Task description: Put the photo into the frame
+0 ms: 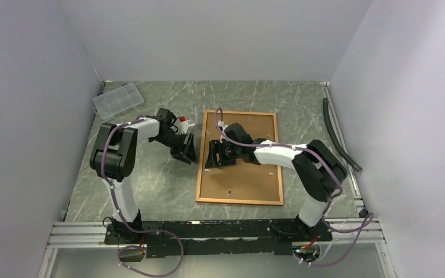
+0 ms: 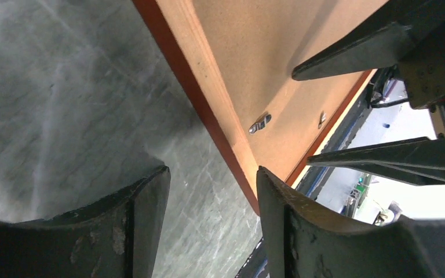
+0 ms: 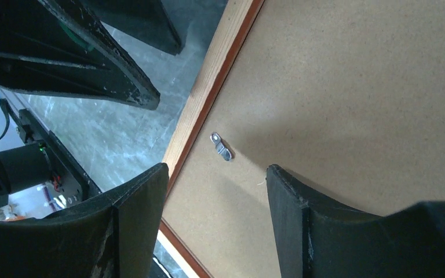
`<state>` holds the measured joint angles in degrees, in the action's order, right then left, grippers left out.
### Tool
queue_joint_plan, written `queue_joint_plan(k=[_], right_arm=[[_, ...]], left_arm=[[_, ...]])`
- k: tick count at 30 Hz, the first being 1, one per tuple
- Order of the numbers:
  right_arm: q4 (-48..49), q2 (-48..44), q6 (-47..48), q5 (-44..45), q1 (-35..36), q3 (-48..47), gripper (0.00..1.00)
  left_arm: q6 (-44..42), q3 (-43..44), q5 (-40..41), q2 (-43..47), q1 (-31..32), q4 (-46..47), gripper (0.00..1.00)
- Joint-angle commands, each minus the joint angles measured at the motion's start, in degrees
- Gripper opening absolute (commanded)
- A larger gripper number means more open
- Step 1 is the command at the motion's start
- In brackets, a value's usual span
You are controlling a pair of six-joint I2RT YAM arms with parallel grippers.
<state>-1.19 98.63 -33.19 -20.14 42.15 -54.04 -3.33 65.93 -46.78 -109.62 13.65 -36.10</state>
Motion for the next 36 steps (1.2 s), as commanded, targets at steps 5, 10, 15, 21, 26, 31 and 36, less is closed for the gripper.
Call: queue_joint_plan(k=[5,10,15,21,26,31,36], right_arm=[[4.9,2.8,2.5,-3.3,0.0,-3.3,0.66],[6.2,4.1,2.0,-4.2,0.4,-2.9,0.65],[7.3,5.3,2.0,-4.7,0.9,-2.6,0.64],[7.5,6.0,1.9,-5.3,1.4,-3.0,0.62],[7.0,6.2,2.0,-5.9,2.2,-3.3,0.6],[6.7,5.7,1.8,-6.2,2.9,-3.0,0.58],[6.2,5.4,1.7,-6.4,3.2,-3.0,0.57]], left_arm=[[1.3,2.1,-4.4,-3.0,1.7,3.0,0.56],[1.6,2.4,-4.1,-4.4,2.5,3.4,0.52],[1.7,2.4,-3.6,-4.8,2.8,3.5,0.48],[1.2,2.2,-2.8,-4.7,2.9,3.1,0.43],[1.1,2.1,-2.4,-4.3,2.8,3.1,0.4],[1.1,2.3,-2.1,-4.3,2.9,2.7,0.38],[1.0,2.2,-1.9,-4.1,2.9,2.4,0.37]])
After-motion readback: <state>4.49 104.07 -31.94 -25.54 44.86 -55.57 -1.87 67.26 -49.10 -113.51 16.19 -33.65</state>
